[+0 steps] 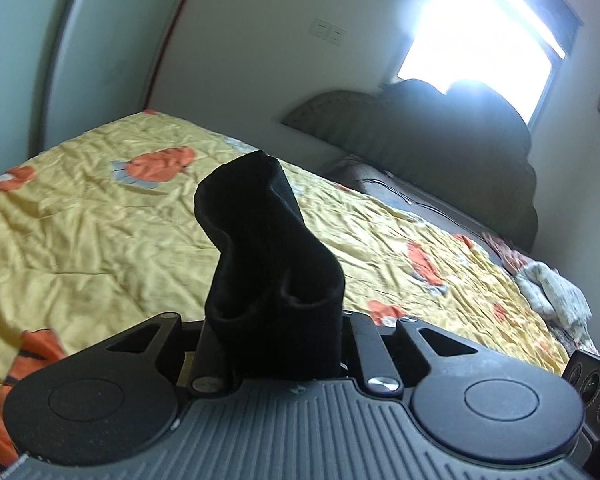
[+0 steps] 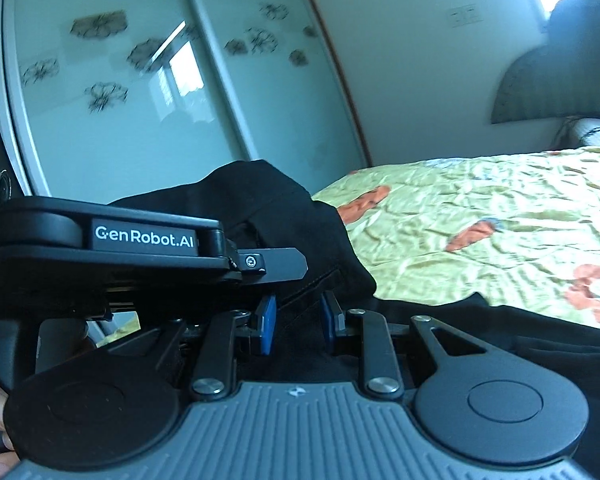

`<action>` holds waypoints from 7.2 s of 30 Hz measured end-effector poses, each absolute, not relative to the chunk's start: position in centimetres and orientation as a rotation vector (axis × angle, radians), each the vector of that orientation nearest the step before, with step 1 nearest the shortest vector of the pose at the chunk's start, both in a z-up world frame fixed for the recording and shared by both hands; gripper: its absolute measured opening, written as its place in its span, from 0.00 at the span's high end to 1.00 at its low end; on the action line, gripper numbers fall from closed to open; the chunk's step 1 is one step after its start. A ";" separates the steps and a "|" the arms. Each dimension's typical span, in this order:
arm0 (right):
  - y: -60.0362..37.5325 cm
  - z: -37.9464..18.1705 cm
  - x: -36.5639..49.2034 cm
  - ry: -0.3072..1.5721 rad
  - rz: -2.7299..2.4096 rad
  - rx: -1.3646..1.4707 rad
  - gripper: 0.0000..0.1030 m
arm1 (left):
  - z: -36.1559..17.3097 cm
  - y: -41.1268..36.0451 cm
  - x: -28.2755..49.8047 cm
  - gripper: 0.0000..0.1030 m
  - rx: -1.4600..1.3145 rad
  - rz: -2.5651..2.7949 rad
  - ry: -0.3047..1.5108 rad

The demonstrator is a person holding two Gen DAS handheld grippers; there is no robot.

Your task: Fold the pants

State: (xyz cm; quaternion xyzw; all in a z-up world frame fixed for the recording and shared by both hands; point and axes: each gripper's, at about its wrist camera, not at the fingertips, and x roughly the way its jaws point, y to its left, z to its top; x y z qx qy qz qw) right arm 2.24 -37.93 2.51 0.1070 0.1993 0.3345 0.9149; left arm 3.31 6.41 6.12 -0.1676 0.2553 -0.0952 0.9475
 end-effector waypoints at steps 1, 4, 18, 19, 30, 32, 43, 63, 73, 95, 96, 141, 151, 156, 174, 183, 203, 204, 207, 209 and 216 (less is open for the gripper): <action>-38.5 2.5 2.2 0.404 0.682 0.226 0.76 | 6.2 5.8 3.3 0.76 -0.331 -0.202 0.516; -40.0 2.6 2.1 0.385 0.663 0.246 0.76 | 6.6 3.9 3.2 0.76 -0.286 -0.219 0.503; -45.8 1.7 1.5 0.342 0.585 0.350 0.76 | 6.7 -3.8 2.8 0.73 -0.122 -0.287 0.486; -46.3 1.6 1.4 0.342 0.576 0.353 0.76 | 6.6 -4.3 2.8 0.73 -0.117 -0.294 0.488; -50.0 0.5 0.3 0.335 0.500 0.388 0.76 | 5.7 -9.1 2.6 0.70 -0.029 -0.351 0.496; -50.4 0.4 0.2 0.333 0.488 0.392 0.76 | 5.5 -9.9 2.4 0.70 -0.015 -0.357 0.495; -53.4 -0.5 -0.9 0.334 0.420 0.404 0.76 | 4.3 -14.2 2.1 0.67 0.060 -0.413 0.506; -58.4 -4.0 -0.6 0.407 0.278 0.463 0.76 | -0.2 -21.0 3.3 0.65 0.159 -0.474 0.543; -58.9 -4.9 -0.4 0.434 0.261 0.463 0.76 | -1.0 -21.8 3.3 0.65 0.180 -0.481 0.552; -60.0 -5.4 -2.0 0.501 0.193 0.399 0.67 | -2.4 -22.4 4.0 0.66 0.171 -0.527 0.615; -60.2 -5.3 -2.4 0.498 0.185 0.392 0.67 | -2.4 -22.4 3.9 0.67 0.173 -0.527 0.613; -62.1 -3.7 3.2 0.513 0.017 0.197 0.84 | -2.6 -10.3 11.0 0.26 0.132 -0.282 0.681; -56.0 -3.4 1.1 0.560 0.138 -0.079 0.79 | -2.6 -10.5 8.6 0.24 0.118 -0.312 0.704; -57.4 -2.5 -0.6 0.519 0.160 0.030 0.77 | -3.0 -9.9 7.9 0.24 0.118 -0.297 0.714; -60.2 -3.2 -3.0 0.536 0.141 0.109 0.40 | -2.2 -5.9 4.6 0.16 0.090 -0.362 0.714; -65.2 -5.6 -1.2 0.638 0.264 0.421 0.40 | -4.0 0.8 8.0 0.16 -0.197 -0.515 0.892; -65.4 -7.7 6.5 0.739 0.573 0.630 0.62 | -5.6 -1.1 11.6 0.39 -0.419 -0.677 0.928; -65.4 -7.7 6.2 0.731 0.560 0.629 0.63 | -5.4 -1.4 11.3 0.55 -0.368 -0.639 0.919; -65.2 -7.7 5.2 0.712 0.525 0.623 0.67 | -5.0 -1.9 10.6 0.71 -0.283 -0.583 0.886; -64.7 -7.4 4.7 0.699 0.497 0.600 0.69 | -4.4 -2.3 10.0 0.75 -0.236 -0.553 0.851; -61.8 -4.2 3.0 0.620 0.435 0.481 0.73 | -1.6 -2.4 7.3 0.79 -0.117 -0.489 0.685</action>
